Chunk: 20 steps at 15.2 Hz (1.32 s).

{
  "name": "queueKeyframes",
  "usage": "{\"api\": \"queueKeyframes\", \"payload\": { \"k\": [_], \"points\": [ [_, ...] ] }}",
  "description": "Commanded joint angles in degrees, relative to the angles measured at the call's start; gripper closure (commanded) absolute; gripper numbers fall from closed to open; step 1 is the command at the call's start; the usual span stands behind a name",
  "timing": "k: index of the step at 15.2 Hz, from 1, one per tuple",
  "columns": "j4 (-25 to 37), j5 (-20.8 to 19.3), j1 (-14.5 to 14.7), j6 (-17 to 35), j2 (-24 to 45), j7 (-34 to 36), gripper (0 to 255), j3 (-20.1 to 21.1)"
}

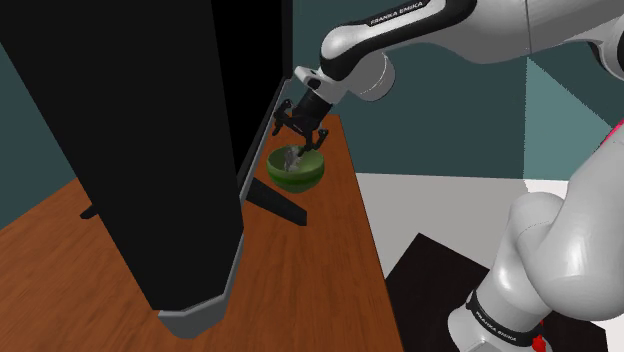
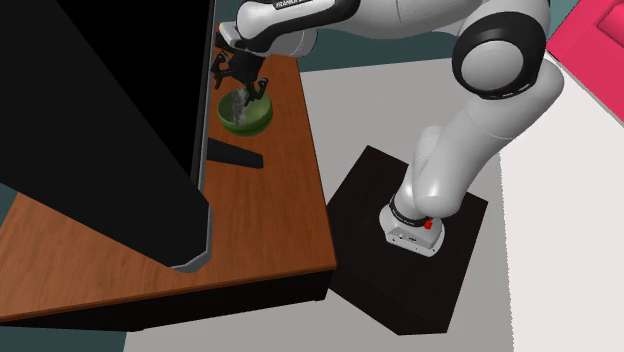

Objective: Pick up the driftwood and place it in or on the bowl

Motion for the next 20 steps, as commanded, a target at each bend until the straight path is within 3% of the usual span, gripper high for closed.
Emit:
{"api": "queueKeyframes", "payload": {
  "k": [1, 6, 13, 14, 20],
  "points": [
    [-0.6, 1.5, 0.4, 1.2, 0.4, -1.6, 0, 0.0],
    [-0.4, 3.9, 1.3, 3.7, 3.2, -3.1, 0, 0.4],
    [-0.4, 3.9, 1.4, 3.7, 3.2, -3.1, 0, 0.3],
    [-0.3, 4.1, 1.5, 4.0, 3.6, -3.1, 255, 0.4],
    [1.5, 4.7, 1.3, 3.2, 5.2, -3.9, 255, -0.1]
  ]
}}
